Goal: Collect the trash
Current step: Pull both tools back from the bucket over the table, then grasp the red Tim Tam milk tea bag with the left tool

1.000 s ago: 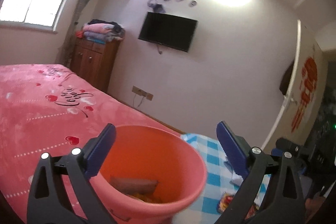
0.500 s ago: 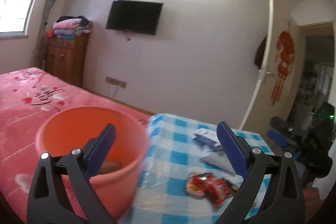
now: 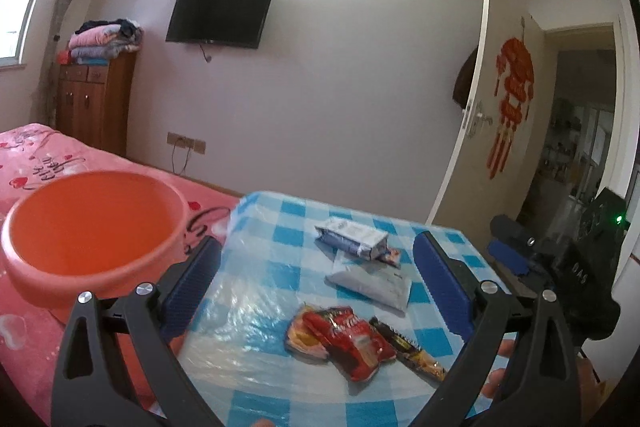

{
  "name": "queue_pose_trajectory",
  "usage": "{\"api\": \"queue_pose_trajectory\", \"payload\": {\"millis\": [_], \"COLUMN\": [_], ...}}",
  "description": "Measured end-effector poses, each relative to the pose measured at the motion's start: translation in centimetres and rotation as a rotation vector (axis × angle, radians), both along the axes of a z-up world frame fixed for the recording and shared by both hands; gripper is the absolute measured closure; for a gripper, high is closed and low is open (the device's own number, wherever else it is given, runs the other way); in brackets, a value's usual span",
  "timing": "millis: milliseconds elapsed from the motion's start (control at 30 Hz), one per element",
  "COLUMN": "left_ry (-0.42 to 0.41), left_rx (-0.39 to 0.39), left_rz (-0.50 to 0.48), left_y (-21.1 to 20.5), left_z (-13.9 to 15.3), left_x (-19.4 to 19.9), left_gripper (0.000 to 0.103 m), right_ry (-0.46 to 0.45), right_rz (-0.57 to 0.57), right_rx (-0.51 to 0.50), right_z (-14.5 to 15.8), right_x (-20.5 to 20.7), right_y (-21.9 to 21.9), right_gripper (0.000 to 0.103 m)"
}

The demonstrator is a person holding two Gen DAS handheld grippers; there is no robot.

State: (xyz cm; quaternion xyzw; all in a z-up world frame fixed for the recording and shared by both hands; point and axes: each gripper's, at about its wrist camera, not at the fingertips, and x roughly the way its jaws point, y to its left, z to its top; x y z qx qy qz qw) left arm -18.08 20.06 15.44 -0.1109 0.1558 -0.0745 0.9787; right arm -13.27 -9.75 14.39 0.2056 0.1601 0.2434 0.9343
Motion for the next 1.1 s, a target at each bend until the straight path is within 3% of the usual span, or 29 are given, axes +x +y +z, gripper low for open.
{"api": "queue_pose_trajectory", "payload": {"millis": [600,1100], "left_ry": [0.144,0.392], "left_rx": [0.064,0.089], "left_rz": [-0.058,-0.080], "left_y": [-5.7,-9.0], "left_z": [-3.9,-8.4], "left_x": [2.9,6.3], "left_gripper": [0.004,0.004], "right_ry": [0.115,0.263], "right_rz": [-0.063,-0.003], "right_rx": [0.000,-0.010], "right_z": [-3.8,-6.7], "right_x": [1.5,3.2], "right_y": [-5.2,-7.0], "right_gripper": [0.005,0.005]}}
